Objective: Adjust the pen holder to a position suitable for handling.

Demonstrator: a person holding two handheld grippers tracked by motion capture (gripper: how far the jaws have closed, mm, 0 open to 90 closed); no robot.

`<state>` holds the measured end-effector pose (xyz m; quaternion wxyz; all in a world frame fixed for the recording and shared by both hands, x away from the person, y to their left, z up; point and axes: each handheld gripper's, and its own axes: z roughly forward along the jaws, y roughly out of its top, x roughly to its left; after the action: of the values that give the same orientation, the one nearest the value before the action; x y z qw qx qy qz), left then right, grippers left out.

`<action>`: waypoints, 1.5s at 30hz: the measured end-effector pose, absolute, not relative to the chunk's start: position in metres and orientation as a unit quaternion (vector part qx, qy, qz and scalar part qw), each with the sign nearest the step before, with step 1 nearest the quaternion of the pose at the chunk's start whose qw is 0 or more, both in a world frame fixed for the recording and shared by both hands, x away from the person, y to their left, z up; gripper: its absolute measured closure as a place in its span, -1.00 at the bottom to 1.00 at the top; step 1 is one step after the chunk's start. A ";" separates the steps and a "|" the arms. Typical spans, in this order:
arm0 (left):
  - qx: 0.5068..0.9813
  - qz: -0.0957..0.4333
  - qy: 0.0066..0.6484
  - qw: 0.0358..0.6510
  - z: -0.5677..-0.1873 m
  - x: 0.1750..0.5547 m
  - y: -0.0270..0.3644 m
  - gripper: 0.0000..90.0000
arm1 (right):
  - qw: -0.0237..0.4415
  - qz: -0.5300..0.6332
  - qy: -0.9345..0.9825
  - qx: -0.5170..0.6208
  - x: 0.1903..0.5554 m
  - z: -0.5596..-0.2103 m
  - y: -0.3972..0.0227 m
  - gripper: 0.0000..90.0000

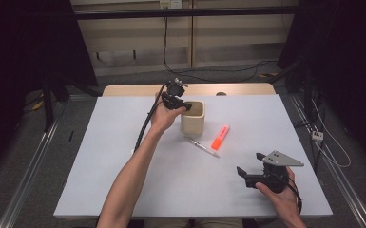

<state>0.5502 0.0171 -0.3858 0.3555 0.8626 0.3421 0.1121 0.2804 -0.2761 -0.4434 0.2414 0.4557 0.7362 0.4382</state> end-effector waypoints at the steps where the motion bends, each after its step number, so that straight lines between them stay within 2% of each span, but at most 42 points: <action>1: 0.860 0.109 0.341 0.363 -0.386 0.550 0.019 0.25 | 0.242 0.438 0.736 0.456 0.280 -0.443 -0.276 -0.80; 5: 0.849 0.113 0.331 0.397 -0.380 0.546 0.029 0.11 | 0.243 0.437 0.736 0.456 0.280 -0.443 -0.277 -0.80; 7: 0.845 0.120 0.336 0.399 -0.376 0.544 0.035 -0.12 | 0.242 0.436 0.736 0.457 0.280 -0.443 -0.276 -0.80; 8: 0.841 0.119 0.339 0.405 -0.374 0.543 0.039 -0.12 | 0.242 0.436 0.736 0.457 0.280 -0.443 -0.276 -0.80; 10: 0.835 0.127 0.348 0.407 -0.371 0.540 0.046 -0.28 | 0.243 0.435 0.737 0.456 0.280 -0.443 -0.275 -0.80; 11: 0.833 0.128 0.353 0.407 -0.370 0.539 0.050 -0.46 | 0.245 0.434 0.738 0.455 0.280 -0.443 -0.275 -0.80; 18: 0.822 0.133 0.363 0.419 -0.364 0.530 0.067 -0.70 | 0.243 0.433 0.740 0.453 0.281 -0.444 -0.273 -0.80; 30: 0.811 0.140 0.362 0.437 -0.353 0.509 0.084 -0.85 | 0.243 0.432 0.740 0.455 0.280 -0.443 -0.272 -0.80; 45: 0.814 0.155 0.348 0.439 -0.356 0.474 0.109 -0.88 | 0.245 0.432 0.740 0.454 0.281 -0.443 -0.271 -0.80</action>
<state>0.4740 0.1093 -0.3562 0.4387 0.8138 0.3483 0.1548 0.2806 -0.2709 -0.4430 0.2447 0.4539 0.7401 0.4316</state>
